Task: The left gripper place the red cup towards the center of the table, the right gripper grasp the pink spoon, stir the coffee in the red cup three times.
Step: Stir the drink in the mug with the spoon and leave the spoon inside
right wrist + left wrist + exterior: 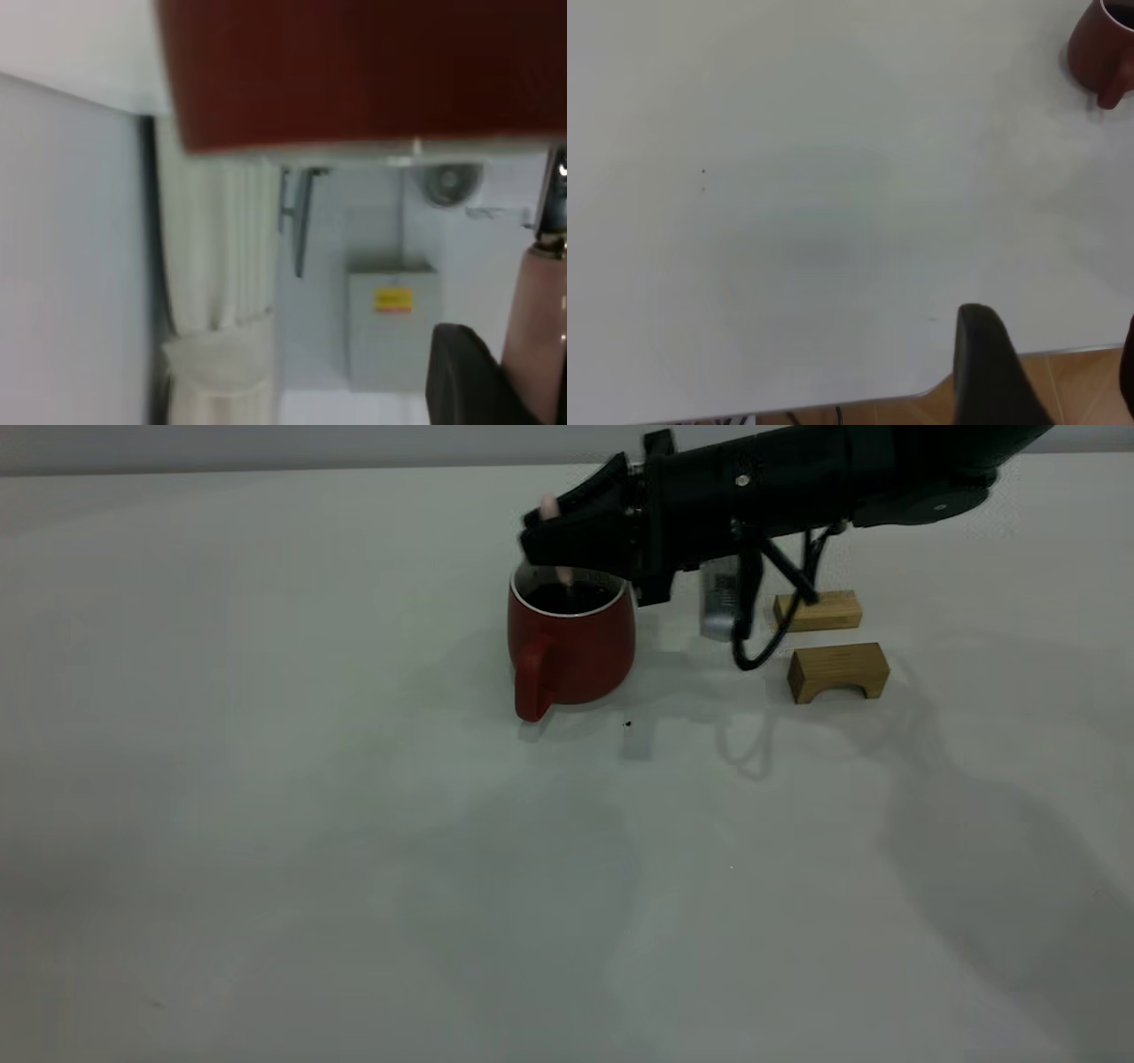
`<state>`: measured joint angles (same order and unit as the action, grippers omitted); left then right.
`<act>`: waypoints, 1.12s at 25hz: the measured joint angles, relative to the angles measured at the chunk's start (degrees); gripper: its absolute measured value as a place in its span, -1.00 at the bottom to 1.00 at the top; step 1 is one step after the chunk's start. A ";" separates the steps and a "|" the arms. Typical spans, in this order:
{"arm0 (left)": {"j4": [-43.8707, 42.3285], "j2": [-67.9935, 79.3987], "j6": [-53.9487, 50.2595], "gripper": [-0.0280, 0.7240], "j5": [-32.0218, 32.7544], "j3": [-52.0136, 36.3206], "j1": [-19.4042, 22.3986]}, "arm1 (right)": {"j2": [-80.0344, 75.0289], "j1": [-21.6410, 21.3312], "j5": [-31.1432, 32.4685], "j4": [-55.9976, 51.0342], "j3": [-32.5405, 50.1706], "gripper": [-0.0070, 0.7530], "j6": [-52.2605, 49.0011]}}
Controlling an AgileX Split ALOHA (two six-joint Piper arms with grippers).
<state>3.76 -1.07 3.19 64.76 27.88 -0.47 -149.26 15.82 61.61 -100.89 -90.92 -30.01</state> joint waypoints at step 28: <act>-0.02 0.00 -0.05 0.23 0.00 0.00 0.00 | -4.44 1.65 2.09 0.09 -8.97 -0.65 3.59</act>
<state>3.75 -1.07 3.15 64.76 27.88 -0.47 -153.70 17.47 63.70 -100.80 -99.89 -26.42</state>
